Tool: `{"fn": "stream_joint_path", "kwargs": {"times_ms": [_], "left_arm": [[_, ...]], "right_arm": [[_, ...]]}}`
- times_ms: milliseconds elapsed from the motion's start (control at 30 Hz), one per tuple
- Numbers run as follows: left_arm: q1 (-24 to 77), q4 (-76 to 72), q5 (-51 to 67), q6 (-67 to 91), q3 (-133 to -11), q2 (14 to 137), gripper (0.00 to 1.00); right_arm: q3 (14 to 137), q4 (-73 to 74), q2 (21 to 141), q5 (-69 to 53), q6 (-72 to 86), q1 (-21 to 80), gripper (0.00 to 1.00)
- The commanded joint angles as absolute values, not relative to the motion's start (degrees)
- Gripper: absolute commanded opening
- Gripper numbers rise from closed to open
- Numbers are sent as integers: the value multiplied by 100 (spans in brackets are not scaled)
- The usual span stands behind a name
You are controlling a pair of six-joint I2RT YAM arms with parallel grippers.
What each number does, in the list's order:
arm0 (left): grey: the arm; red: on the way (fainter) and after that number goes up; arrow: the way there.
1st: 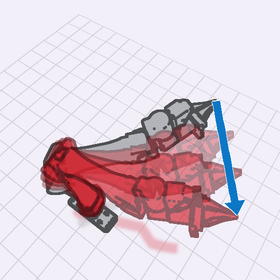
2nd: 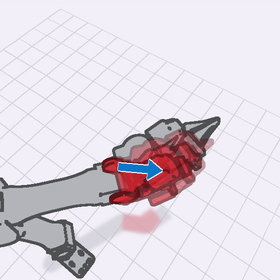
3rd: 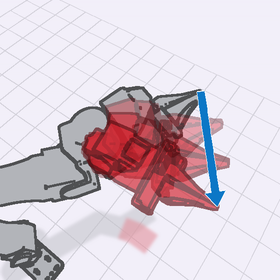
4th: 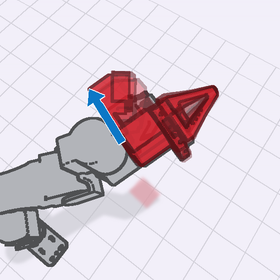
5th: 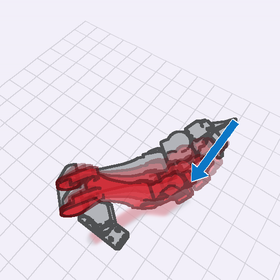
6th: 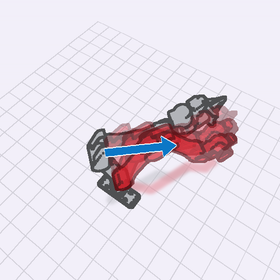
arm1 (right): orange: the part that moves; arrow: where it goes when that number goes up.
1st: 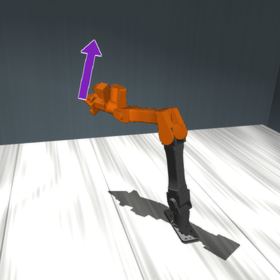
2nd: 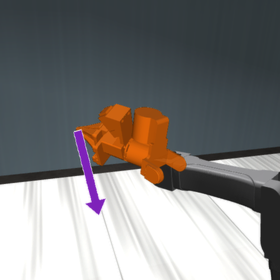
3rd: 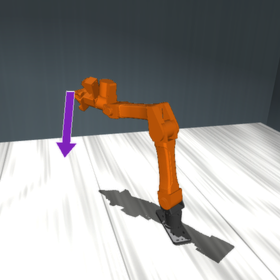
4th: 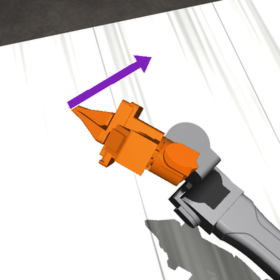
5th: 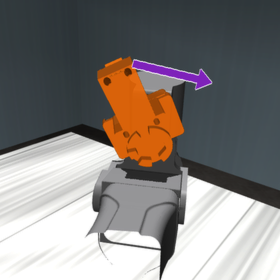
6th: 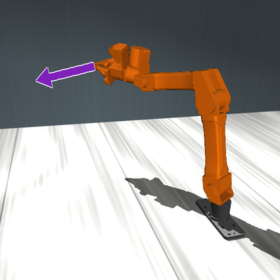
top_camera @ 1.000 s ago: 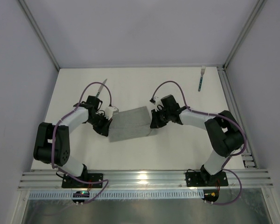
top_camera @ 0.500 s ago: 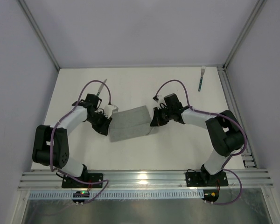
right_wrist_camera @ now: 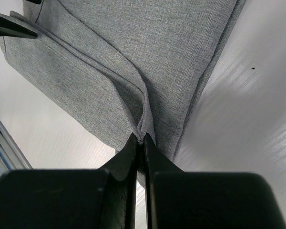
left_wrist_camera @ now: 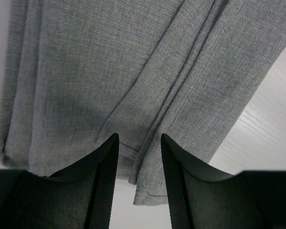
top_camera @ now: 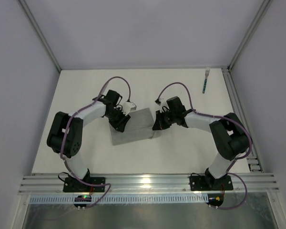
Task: Fold the napkin into a case and place the utensils inside
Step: Smooth out the 2/3-rectangle-folded napkin at the center of the board.
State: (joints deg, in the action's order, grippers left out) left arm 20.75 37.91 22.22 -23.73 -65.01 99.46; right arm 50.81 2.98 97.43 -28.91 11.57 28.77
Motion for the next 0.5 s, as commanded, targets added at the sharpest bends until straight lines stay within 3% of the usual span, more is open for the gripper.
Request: {"fn": "stream_joint_path", "kwargs": {"times_ms": [0, 467], "left_arm": [[2153, 3788, 2153, -2663, -6627, 9984, 43], [2232, 3428, 1662, -2364, -6680, 10019, 41]], "right_arm": [[5019, 53, 9703, -3006, 1187, 2918, 3], [4922, 44, 9721, -3041, 1134, 2918, 3]]}}
